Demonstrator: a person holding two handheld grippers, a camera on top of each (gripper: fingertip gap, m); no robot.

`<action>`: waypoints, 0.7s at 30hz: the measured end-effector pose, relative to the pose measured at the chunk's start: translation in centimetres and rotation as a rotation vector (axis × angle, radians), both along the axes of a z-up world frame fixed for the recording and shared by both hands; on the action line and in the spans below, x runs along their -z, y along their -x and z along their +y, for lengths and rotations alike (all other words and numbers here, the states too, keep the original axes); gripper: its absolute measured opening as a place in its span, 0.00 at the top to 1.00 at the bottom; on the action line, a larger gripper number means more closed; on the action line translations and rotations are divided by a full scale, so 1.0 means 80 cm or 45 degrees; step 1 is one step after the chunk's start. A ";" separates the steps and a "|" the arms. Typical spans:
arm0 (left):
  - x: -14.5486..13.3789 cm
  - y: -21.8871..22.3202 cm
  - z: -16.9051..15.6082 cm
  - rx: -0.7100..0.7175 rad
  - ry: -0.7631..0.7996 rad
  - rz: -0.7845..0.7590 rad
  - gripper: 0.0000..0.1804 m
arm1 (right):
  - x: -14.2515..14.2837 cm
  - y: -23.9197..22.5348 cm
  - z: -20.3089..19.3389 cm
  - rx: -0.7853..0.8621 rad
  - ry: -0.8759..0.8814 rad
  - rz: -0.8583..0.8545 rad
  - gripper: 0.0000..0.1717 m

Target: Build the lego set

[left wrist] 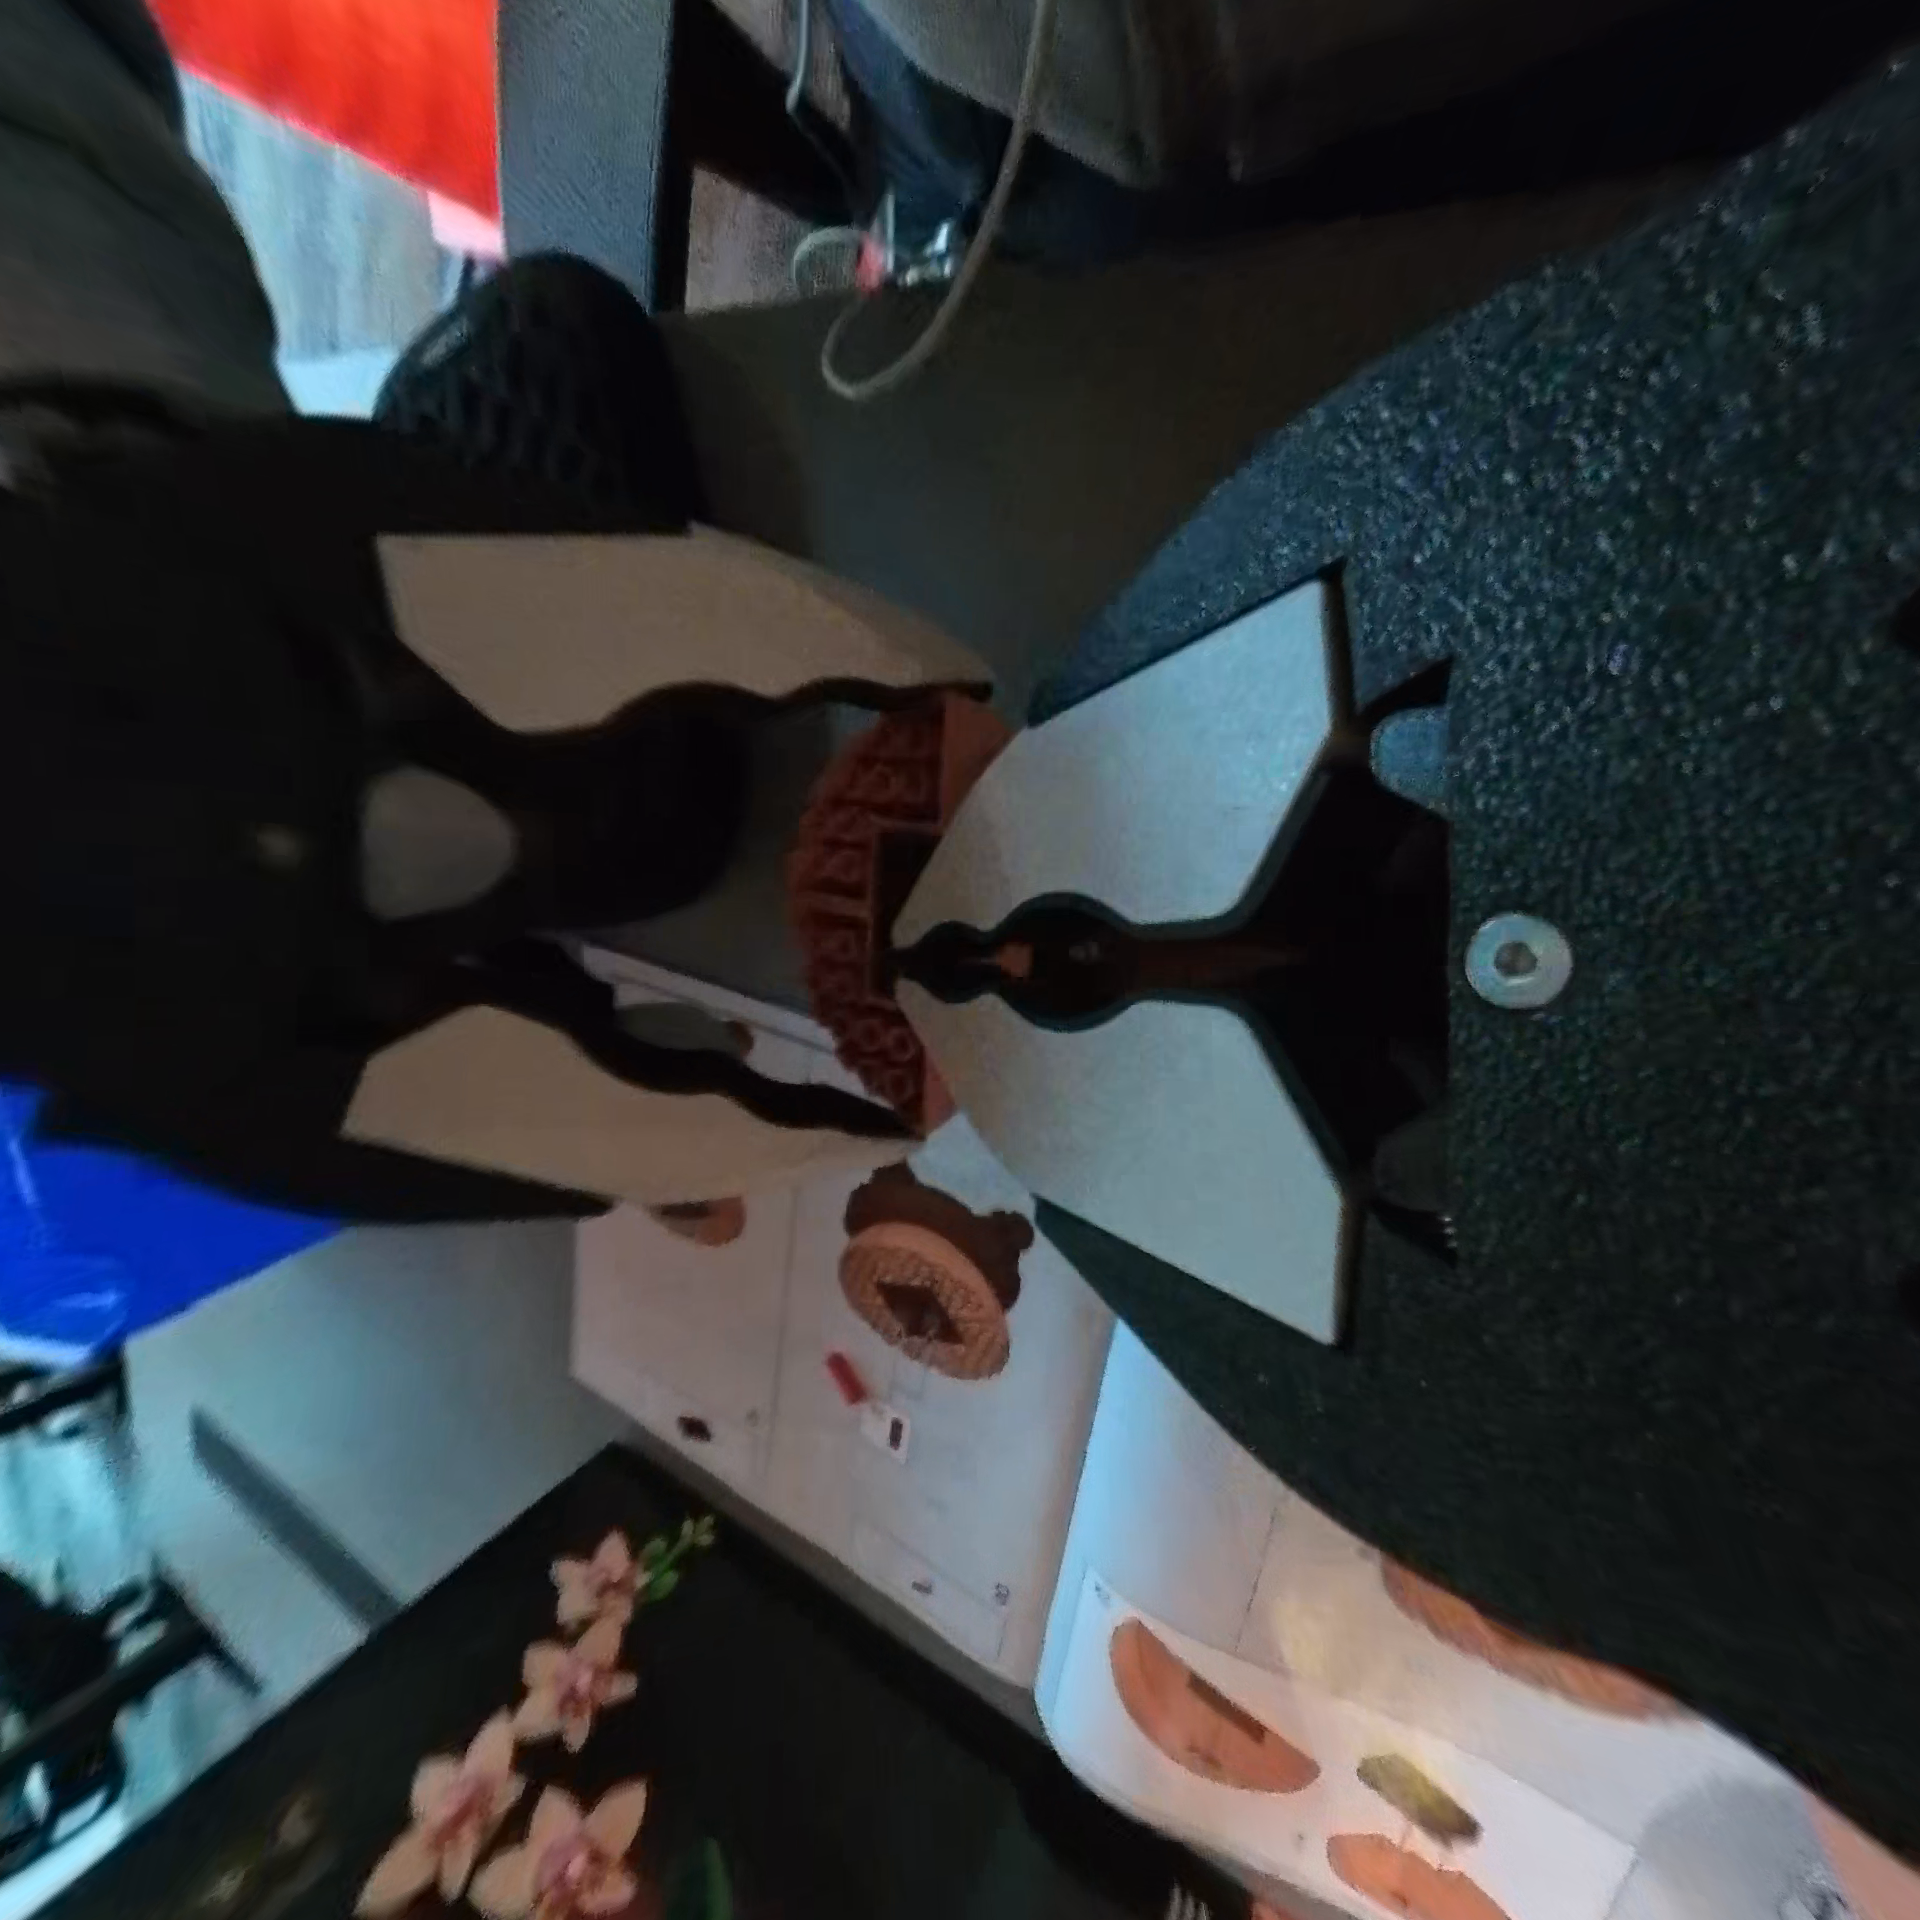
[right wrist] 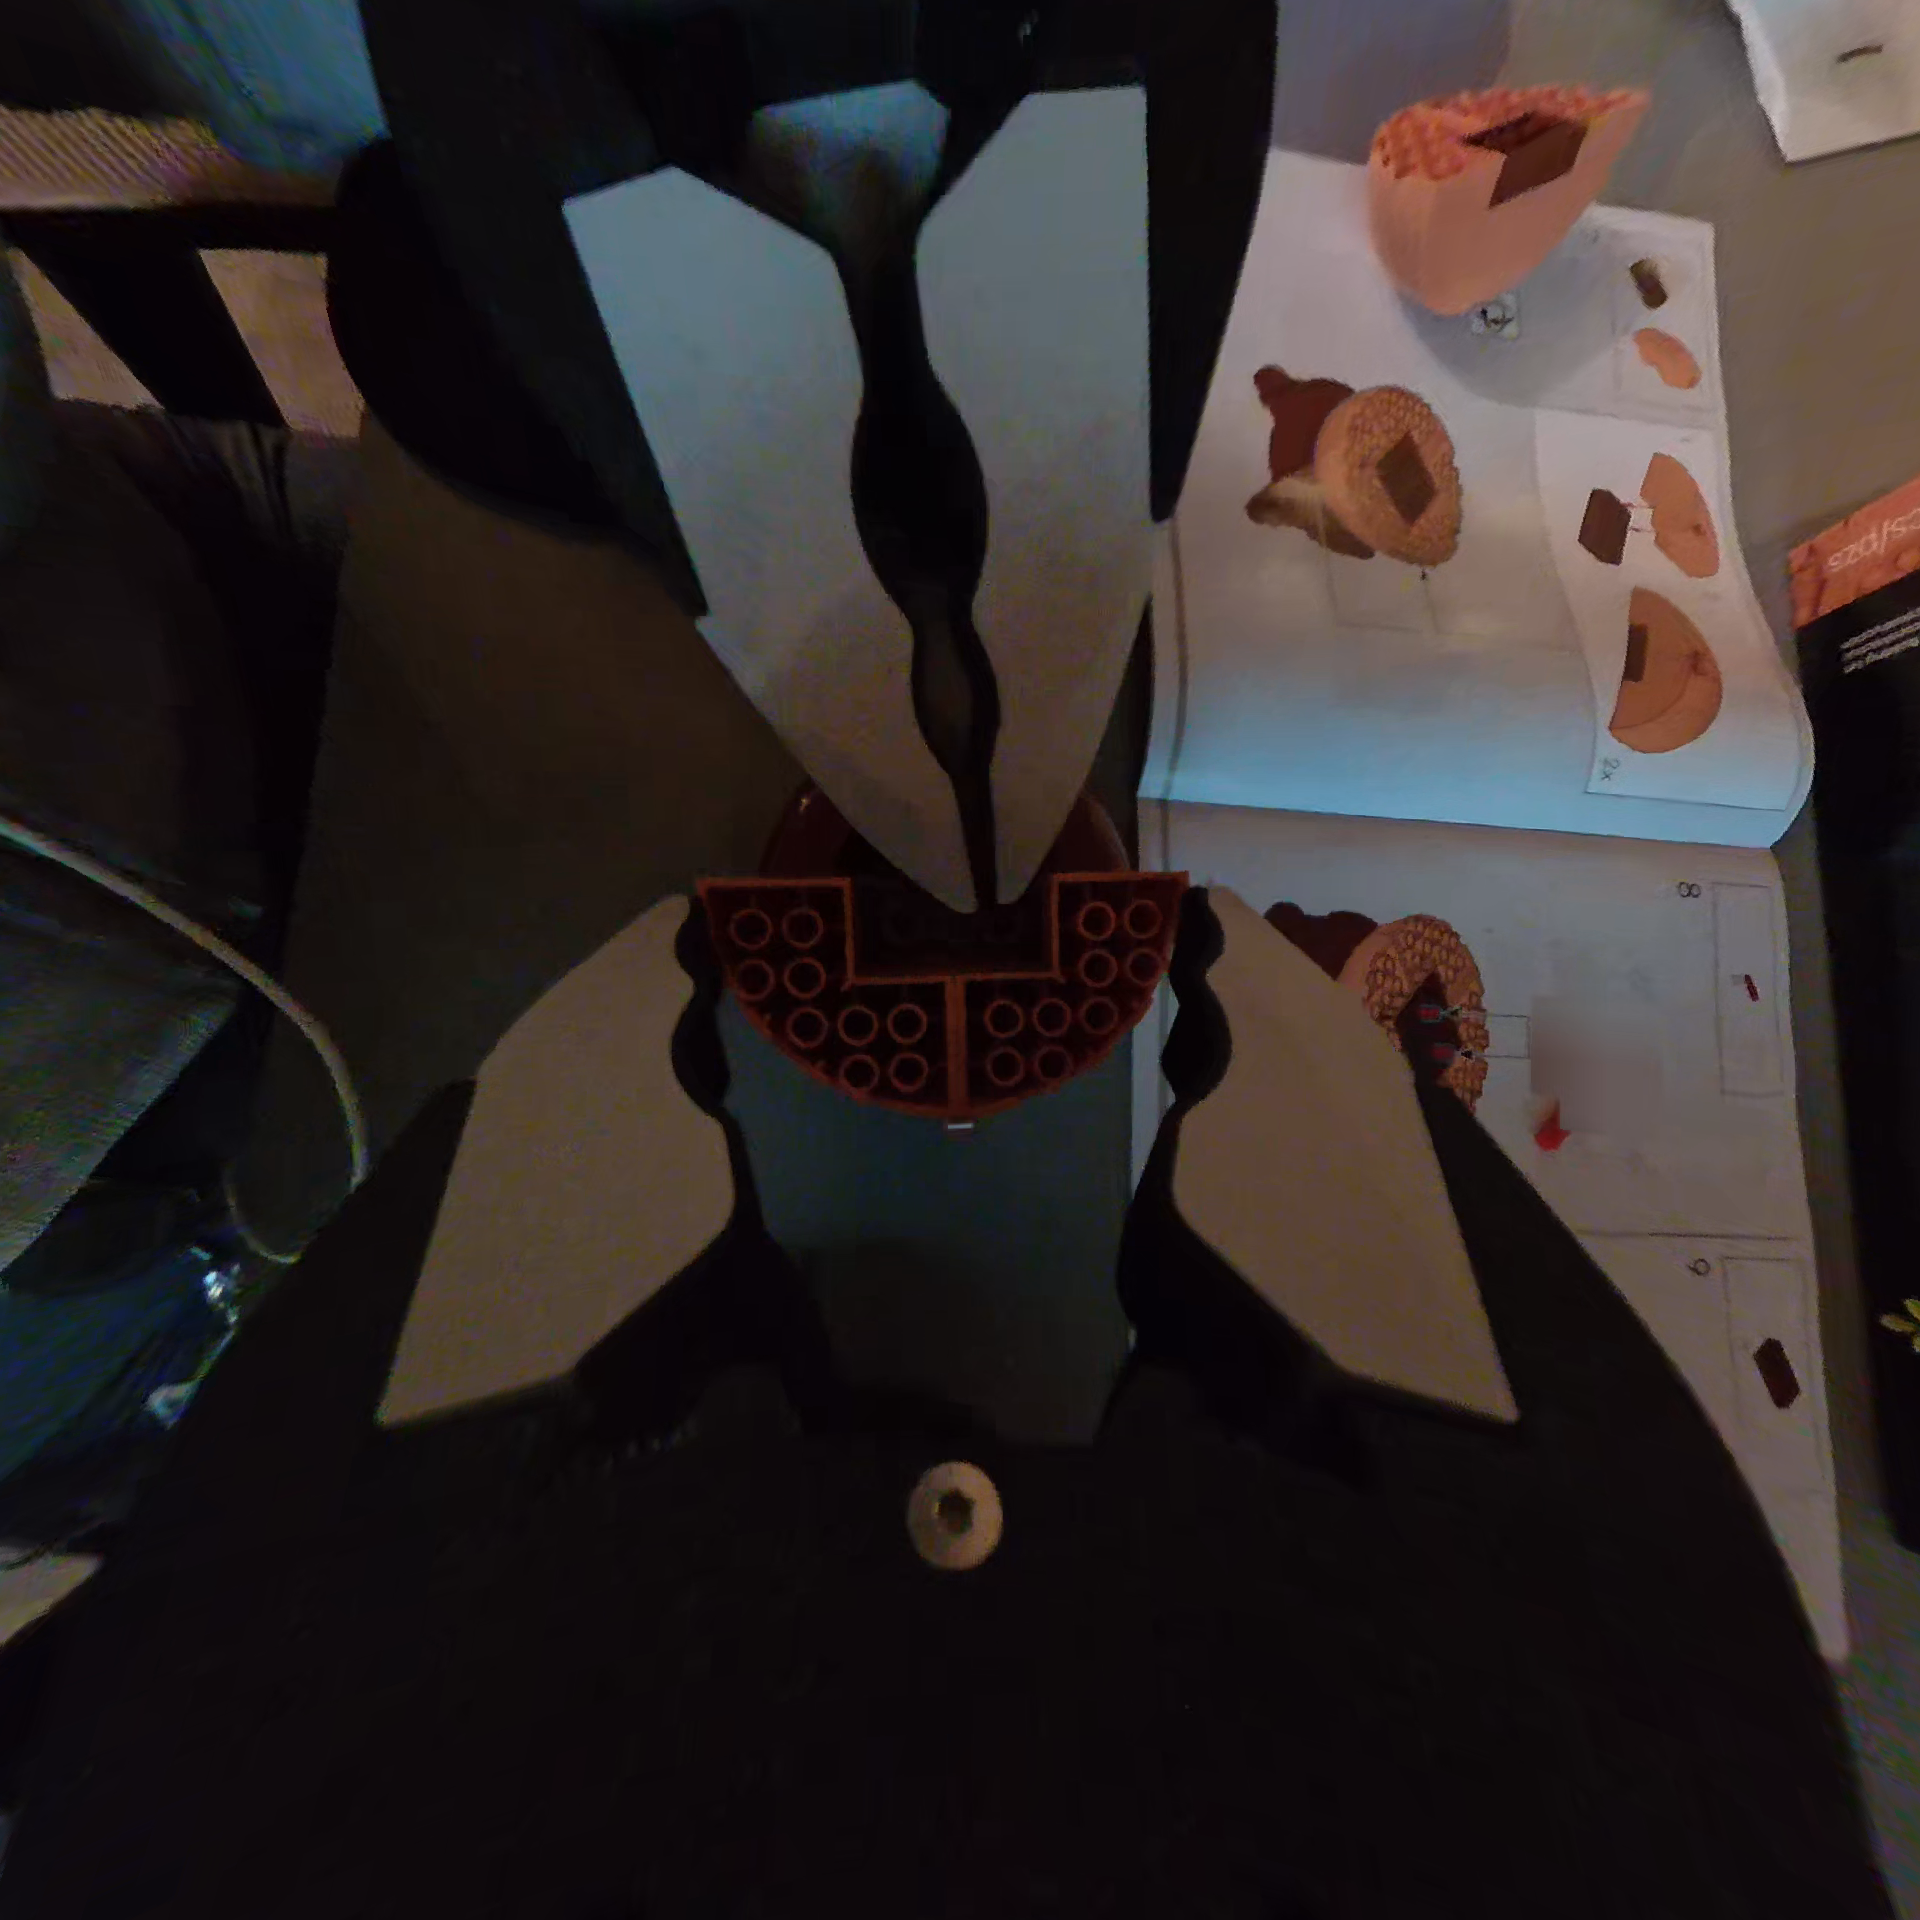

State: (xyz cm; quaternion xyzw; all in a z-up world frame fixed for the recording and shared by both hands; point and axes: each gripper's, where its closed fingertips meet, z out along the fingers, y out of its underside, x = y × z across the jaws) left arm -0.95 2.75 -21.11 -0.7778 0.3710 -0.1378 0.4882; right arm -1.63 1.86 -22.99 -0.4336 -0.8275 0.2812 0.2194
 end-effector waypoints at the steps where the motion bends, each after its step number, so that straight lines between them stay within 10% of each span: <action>1: 0.001 -0.002 -0.001 -0.008 0.022 -0.024 1.00 | 0.000 0.000 0.000 0.004 -0.020 -0.034 0.52; 21: -0.018 0.029 -0.012 -0.098 0.038 -0.232 0.95 | -0.001 0.000 0.001 -0.058 -0.105 -0.229 0.51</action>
